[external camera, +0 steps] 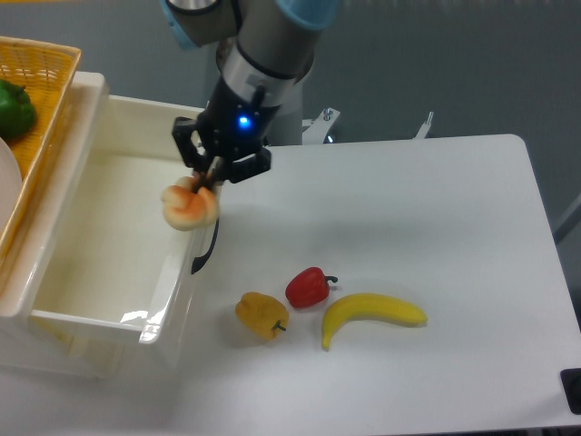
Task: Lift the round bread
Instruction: 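Carry the held bread roll toward the white bin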
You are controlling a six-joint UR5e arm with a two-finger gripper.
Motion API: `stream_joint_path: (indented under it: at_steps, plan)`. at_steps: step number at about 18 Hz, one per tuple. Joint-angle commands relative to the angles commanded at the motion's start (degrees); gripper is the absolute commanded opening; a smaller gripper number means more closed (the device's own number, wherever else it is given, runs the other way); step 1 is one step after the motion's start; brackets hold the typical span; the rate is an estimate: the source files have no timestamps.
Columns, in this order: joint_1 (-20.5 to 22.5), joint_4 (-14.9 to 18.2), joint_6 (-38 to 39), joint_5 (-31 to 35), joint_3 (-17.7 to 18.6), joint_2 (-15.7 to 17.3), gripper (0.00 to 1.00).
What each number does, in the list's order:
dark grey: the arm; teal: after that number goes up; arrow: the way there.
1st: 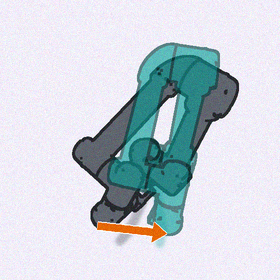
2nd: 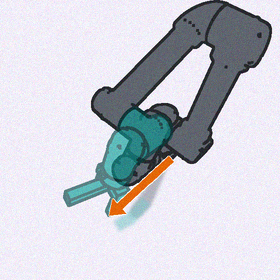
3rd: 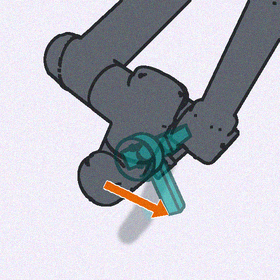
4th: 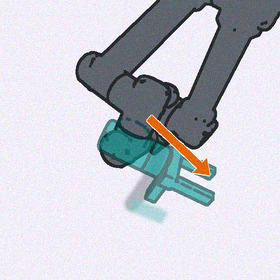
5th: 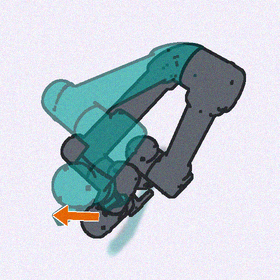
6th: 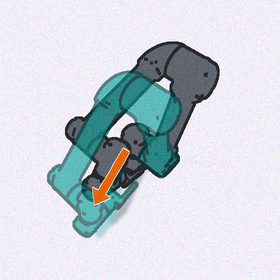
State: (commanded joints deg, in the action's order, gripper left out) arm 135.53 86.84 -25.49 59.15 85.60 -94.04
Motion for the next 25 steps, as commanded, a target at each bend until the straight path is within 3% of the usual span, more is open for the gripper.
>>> stream_joint_path:
  at_steps: [25]
  plan:
    - [-1.23,-0.62,-1.76,0.44,0.88,-0.44,0.11]
